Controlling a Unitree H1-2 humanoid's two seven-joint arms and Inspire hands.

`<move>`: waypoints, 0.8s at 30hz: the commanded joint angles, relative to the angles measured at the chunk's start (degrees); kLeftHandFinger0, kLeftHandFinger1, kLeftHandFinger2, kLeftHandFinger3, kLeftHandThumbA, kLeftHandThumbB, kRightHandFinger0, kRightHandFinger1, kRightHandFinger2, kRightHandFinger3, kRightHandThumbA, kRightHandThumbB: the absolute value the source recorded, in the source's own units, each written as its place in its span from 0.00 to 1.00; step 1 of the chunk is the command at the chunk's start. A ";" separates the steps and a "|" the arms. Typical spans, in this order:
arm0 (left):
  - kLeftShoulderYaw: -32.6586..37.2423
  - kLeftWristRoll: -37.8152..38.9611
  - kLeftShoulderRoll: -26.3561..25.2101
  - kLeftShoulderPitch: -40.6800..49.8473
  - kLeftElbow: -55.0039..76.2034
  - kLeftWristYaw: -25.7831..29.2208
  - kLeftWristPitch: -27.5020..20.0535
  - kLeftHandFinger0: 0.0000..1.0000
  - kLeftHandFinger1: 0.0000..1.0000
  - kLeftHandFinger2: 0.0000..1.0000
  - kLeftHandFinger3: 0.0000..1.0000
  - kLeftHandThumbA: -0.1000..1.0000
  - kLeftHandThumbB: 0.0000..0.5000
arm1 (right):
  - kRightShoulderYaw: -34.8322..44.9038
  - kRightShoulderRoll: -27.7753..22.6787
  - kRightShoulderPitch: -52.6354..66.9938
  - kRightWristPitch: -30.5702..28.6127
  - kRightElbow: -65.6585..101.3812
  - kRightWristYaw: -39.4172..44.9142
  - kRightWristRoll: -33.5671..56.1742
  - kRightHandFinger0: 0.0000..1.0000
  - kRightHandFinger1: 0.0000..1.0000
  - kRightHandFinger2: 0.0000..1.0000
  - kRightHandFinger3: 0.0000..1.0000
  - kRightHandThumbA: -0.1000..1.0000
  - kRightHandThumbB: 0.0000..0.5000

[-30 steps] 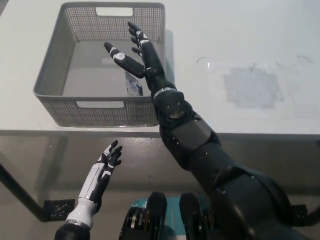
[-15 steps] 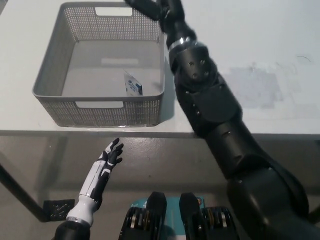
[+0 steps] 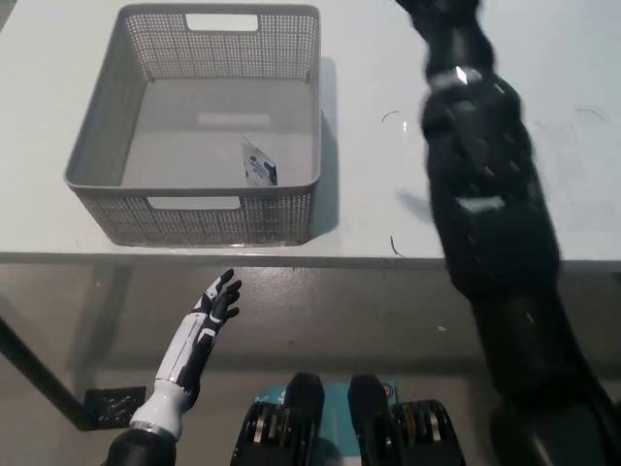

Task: Use the right hand to pick up a shampoo and place it into a container on the left side

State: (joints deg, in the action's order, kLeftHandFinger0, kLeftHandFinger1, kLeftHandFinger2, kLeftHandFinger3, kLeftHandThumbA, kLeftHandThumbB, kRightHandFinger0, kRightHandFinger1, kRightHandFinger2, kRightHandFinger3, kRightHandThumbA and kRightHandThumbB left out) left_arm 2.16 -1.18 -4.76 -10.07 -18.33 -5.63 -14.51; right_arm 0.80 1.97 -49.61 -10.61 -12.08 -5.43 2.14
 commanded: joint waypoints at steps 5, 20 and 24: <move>0.69 -0.68 -0.75 -0.16 0.81 -0.41 -1.69 1.00 1.00 1.00 1.00 0.96 0.11 | -1.18 -7.16 25.31 2.20 16.96 8.38 5.62 1.00 1.00 1.00 1.00 1.00 0.59; 1.03 -0.53 -1.14 0.88 2.07 -0.54 -1.82 1.00 1.00 1.00 1.00 0.96 0.11 | -3.32 -7.36 46.47 -2.35 6.46 13.73 9.09 1.00 1.00 1.00 1.00 0.92 0.49; 1.14 -0.80 -1.18 1.35 2.58 -0.51 -2.01 1.00 1.00 1.00 1.00 0.98 0.09 | -3.40 -7.38 47.15 -2.01 5.63 14.51 9.26 1.00 1.00 1.00 1.00 0.92 0.47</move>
State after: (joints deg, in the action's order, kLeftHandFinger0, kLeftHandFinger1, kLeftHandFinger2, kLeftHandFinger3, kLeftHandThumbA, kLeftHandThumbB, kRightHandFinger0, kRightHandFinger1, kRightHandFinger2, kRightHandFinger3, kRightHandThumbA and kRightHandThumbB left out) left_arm 3.10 -1.73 -5.16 -8.49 -17.80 -5.65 -14.62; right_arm -2.26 -5.77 -2.14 -9.86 -6.57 5.99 9.38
